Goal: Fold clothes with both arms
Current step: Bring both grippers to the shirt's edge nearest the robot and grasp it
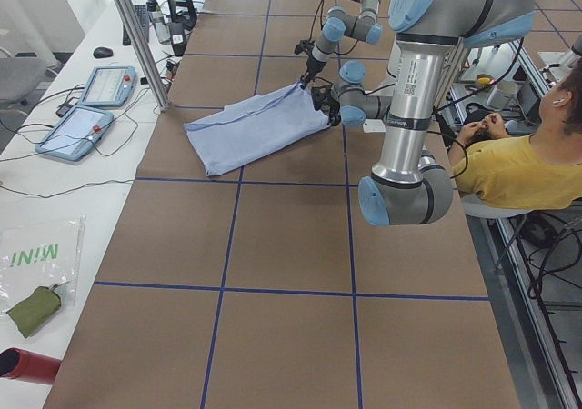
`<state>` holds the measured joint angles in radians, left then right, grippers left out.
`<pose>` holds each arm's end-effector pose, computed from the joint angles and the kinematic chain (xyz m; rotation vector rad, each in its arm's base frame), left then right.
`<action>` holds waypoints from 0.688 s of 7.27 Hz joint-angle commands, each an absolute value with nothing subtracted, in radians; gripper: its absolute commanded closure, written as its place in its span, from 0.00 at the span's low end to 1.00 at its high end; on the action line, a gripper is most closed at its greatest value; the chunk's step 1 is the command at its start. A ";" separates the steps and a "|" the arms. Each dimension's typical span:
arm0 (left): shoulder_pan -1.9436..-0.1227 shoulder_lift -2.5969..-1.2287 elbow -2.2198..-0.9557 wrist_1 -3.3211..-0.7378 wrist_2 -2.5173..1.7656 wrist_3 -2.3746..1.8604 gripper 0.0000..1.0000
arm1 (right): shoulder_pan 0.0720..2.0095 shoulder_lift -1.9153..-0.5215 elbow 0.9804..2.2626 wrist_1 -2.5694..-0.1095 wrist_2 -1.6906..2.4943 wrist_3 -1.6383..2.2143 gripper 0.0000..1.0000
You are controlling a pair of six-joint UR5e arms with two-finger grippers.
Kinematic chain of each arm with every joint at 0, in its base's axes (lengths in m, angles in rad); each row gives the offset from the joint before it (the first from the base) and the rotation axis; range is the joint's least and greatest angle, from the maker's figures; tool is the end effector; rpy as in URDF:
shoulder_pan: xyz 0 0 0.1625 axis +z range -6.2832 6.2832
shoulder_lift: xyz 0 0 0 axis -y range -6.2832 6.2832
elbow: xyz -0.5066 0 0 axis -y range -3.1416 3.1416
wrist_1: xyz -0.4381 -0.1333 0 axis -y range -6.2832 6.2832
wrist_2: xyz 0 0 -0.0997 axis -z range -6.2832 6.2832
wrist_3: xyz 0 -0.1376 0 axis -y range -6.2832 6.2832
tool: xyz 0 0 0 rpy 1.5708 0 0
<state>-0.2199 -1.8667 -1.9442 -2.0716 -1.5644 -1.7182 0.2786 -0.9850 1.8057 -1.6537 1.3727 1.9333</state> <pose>0.6118 -0.2742 0.3371 0.0483 1.1752 -0.3280 -0.6705 -0.3586 0.2969 0.1613 -0.7580 0.6825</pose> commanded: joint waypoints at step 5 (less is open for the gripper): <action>-0.222 -1.881 -1.898 -2.069 -1.557 -1.853 0.48 | 0.273 -0.979 1.809 -1.654 1.367 1.934 1.00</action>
<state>-0.2166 -1.8767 -1.8994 -2.0682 -1.5571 -1.8506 0.2749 -0.9808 1.8085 -1.6536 1.3668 1.9343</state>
